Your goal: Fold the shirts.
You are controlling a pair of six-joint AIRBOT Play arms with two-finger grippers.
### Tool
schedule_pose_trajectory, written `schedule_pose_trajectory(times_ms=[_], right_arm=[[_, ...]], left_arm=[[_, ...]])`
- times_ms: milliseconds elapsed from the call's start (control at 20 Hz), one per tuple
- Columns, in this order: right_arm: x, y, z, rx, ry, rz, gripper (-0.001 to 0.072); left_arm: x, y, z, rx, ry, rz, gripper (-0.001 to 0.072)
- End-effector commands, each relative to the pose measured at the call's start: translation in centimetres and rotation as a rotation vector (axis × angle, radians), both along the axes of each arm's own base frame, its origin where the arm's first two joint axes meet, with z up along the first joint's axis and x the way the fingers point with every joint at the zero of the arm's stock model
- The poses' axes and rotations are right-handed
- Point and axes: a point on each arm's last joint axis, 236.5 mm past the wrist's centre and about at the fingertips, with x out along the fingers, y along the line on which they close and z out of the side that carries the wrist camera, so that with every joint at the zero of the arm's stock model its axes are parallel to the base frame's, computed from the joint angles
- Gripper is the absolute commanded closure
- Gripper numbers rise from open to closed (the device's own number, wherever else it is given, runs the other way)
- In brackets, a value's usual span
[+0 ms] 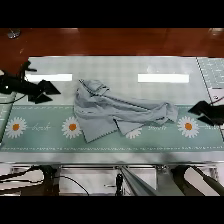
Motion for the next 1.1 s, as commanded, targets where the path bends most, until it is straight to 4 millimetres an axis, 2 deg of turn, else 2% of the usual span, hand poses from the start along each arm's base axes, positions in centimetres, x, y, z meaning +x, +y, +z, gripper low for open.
schedule_pose_trajectory(times_ms=[0, 150, 300, 450, 650, 700, 750, 800, 900, 1050], right_arm=[[-2.3, 2.3, -2.8, 0.129, -0.072, -0.104, 0.0086], [-1.7, 5.7, -3.0, 0.266, -0.137, -0.110, 0.0095], [-1.6, 6.1, -2.8, 0.283, -0.146, -0.110, 0.0095], [-1.8, 6.4, -2.7, 0.292, -0.142, -0.097, 0.0095], [-1.4, 5.6, -2.8, 0.265, -0.155, -0.113, 0.0094], [-1.1, 4.9, -2.7, 0.239, -0.159, -0.120, 0.0095], [-0.9, 4.1, -2.6, 0.210, -0.158, -0.132, 0.0094], [-0.8, 3.3, -2.5, 0.183, -0.155, -0.142, 0.0094], [-0.9, 2.4, -2.6, 0.150, -0.142, -0.157, 0.0095], [-1.4, 2.7, -3.9, 0.176, -0.089, -0.159, 0.0094]], left_arm=[[-4.4, -0.6, -4.2, -0.069, 0.109, 0.078, 0.0000], [-3.8, -4.6, -5.4, -0.180, 0.053, 0.125, 0.0000], [-2.8, -7.3, -6.3, -0.161, 0.017, 0.108, 0.0000], [-1.4, -10.5, -6.3, -0.163, -0.033, 0.105, 0.0001], [-2.1, -13.8, -7.1, -0.154, -0.036, 0.016, 0.0006], [-2.2, -14.3, -6.7, -0.163, -0.040, -0.015, 0.0104], [-2.2, -14.6, -6.2, -0.172, -0.058, -0.055, 0.0478], [-2.2, -14.9, -5.5, -0.183, -0.081, -0.102, 0.0686], [-1.9, -15.3, -4.4, -0.202, -0.099, -0.139, 0.0686], [-1.1, -15.4, -3.4, -0.207, -0.125, -0.149, 0.0686]])
